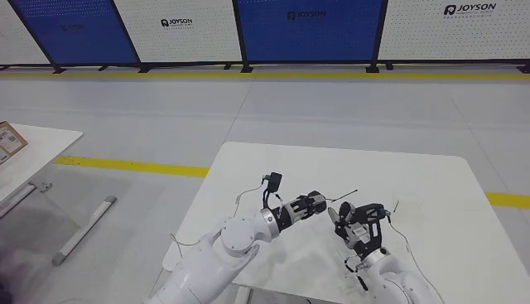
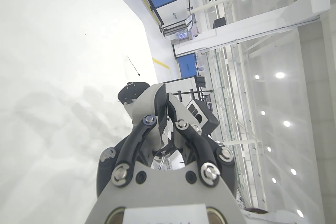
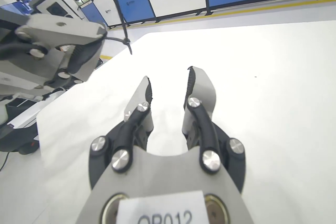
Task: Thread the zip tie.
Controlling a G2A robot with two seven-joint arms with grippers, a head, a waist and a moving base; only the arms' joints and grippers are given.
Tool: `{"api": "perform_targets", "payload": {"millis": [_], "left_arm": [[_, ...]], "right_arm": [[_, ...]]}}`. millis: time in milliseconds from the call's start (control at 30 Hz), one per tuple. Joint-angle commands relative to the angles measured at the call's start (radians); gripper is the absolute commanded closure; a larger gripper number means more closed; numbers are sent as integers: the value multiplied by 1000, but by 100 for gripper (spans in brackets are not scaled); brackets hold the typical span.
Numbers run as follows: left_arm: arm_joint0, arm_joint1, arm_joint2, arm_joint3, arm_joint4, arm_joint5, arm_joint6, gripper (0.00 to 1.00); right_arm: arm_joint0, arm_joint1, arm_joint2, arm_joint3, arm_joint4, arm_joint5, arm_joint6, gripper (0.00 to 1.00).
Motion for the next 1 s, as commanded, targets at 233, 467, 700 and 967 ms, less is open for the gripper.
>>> {"api": "perform_targets", "payload": {"millis": [233, 467, 700, 967], "left_arm": [[1, 1, 7, -4, 30, -1, -13, 100], [4, 1, 8, -7, 36, 0, -9, 100], [8, 2, 7, -7, 40, -1, -6, 100], [7, 0, 11, -4, 46, -1, -3, 100]], "right_arm": [[-6, 2, 1, -5, -8, -12, -35, 67], [-6, 4, -1, -6, -18, -25, -38, 67], [-11, 6, -2, -12, -23, -33, -68, 66], [-17, 8, 2, -16, -27, -38, -83, 64]]}}
